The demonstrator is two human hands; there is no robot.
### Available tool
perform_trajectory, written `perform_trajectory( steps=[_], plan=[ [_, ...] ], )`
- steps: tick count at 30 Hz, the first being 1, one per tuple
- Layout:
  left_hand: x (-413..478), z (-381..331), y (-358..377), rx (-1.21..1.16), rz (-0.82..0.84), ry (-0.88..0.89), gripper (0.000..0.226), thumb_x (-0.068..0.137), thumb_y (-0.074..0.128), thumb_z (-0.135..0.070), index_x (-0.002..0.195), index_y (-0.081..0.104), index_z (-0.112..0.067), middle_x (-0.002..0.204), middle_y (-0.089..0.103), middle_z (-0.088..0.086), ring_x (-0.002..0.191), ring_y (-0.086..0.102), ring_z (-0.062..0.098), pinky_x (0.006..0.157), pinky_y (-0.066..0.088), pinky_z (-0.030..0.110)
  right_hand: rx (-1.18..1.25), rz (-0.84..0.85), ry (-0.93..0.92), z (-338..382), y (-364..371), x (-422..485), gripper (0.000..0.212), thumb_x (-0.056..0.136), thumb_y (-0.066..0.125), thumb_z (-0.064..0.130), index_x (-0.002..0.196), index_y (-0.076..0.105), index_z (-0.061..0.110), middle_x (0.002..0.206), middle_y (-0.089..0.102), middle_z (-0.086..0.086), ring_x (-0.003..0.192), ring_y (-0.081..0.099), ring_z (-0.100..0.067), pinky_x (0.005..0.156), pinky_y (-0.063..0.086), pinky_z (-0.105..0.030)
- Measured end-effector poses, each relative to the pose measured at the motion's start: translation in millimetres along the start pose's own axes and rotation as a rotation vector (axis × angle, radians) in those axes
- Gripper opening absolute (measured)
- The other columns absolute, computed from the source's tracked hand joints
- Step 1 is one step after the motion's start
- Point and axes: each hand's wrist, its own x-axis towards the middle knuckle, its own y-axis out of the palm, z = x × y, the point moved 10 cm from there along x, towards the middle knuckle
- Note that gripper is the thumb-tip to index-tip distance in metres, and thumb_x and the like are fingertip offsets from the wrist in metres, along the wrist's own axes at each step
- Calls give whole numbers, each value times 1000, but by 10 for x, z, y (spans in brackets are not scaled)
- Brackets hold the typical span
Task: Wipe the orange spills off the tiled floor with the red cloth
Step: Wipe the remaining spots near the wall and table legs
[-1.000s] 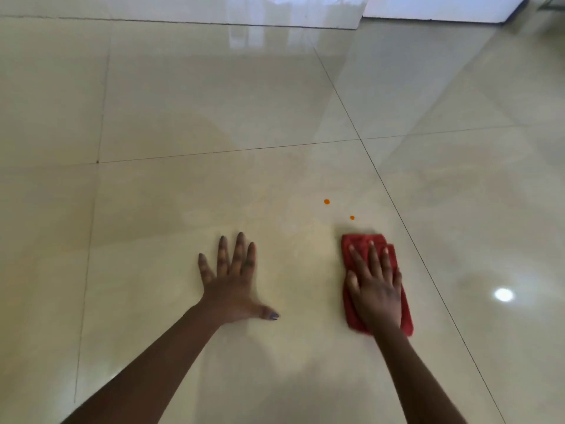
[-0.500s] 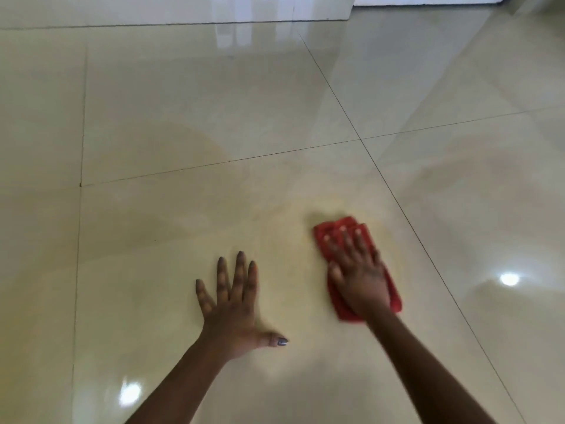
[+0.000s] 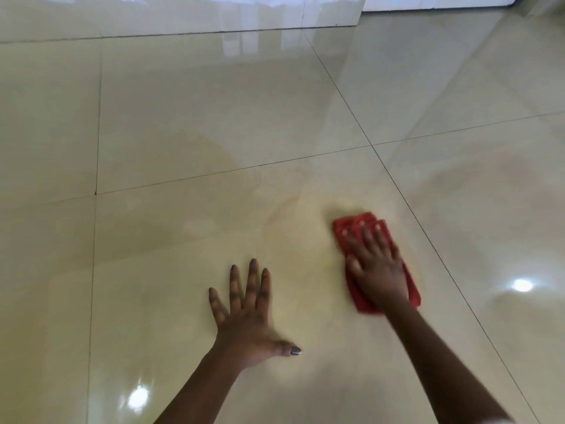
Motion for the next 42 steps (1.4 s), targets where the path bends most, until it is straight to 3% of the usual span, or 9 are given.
perform_trajectory(
  steps=[3, 8, 12, 17, 23, 26, 30, 35, 42],
  plan=[
    [30, -6, 7, -19, 8, 15, 140, 43, 42, -90, 135, -37, -21, 131, -58, -5, 116, -56, 25, 85, -35, 56, -4, 68, 130, 108, -14, 596, 52, 95, 27, 44, 144, 11, 46, 158, -1, 6, 144, -8, -18, 114, 4, -48],
    [-65, 9, -61, -60, -8, 55, 131, 59, 54, -81, 142, -27, -21, 136, -51, -5, 124, -48, 24, 101, -21, 59, 3, 90, -236, 1181, 239, -115, 60, 83, 15, 52, 143, 19, 47, 157, 4, 8, 144, -5, -19, 113, 4, -47],
    [-193, 639, -219, -41, -78, -66, 146, 29, 25, -99, 141, -26, -21, 135, -53, -4, 123, -50, 22, 106, -13, 60, -23, 102, -37, 561, 174, -434, 62, 80, 13, 61, 142, 10, 51, 157, -5, 8, 143, -11, -18, 114, 3, -45],
    [-258, 1221, -239, -88, -50, -228, 136, 45, 42, -93, 127, -42, -24, 132, -56, 1, 124, -47, 31, 102, -14, 66, 15, 57, 73, 863, 97, 433, 54, 94, 30, 50, 144, 9, 48, 158, -6, 0, 143, -12, -23, 115, 2, -49],
    [-240, 1259, -207, -124, -64, -244, 142, 50, 54, -86, 136, -38, -19, 133, -54, -4, 126, -46, 28, 104, -12, 65, 17, 138, -477, 2657, 453, -141, 53, 92, 28, 44, 144, 19, 43, 158, 3, 3, 144, -6, -21, 114, 1, -50],
    [-235, 1259, -189, -105, -51, -252, 144, 48, 51, -89, 135, -38, -16, 134, -54, -2, 126, -46, 29, 103, -12, 65, 38, 87, -443, 2246, 354, -68, 55, 86, 25, 46, 141, 29, 44, 156, 16, 3, 144, 6, -21, 114, 11, -52],
    [-213, 1268, -178, -126, -53, -243, 145, 48, 52, -88, 134, -39, -15, 133, -55, -4, 124, -48, 28, 101, -16, 65, -5, 154, -165, 2100, 343, 734, 52, 94, 26, 45, 145, 14, 44, 158, -1, 4, 144, -8, -21, 114, 2, -50],
    [-238, 1257, -210, -140, -68, -234, 144, 50, 55, -86, 133, -38, -15, 132, -56, -6, 123, -49, 26, 101, -17, 64, -3, 186, -499, 2674, 408, 66, 51, 94, 25, 43, 144, 16, 45, 157, 1, 6, 144, -9, -18, 114, -2, -47],
    [-289, 1268, -263, -112, -64, -262, 137, 55, 52, -86, 139, -32, -17, 137, -51, -4, 128, -43, 26, 104, -13, 63, 37, 104, -271, 1012, 372, -1047, 55, 84, 36, 44, 138, 29, 49, 151, 22, 11, 142, 11, -14, 112, 10, -36]
  ],
)
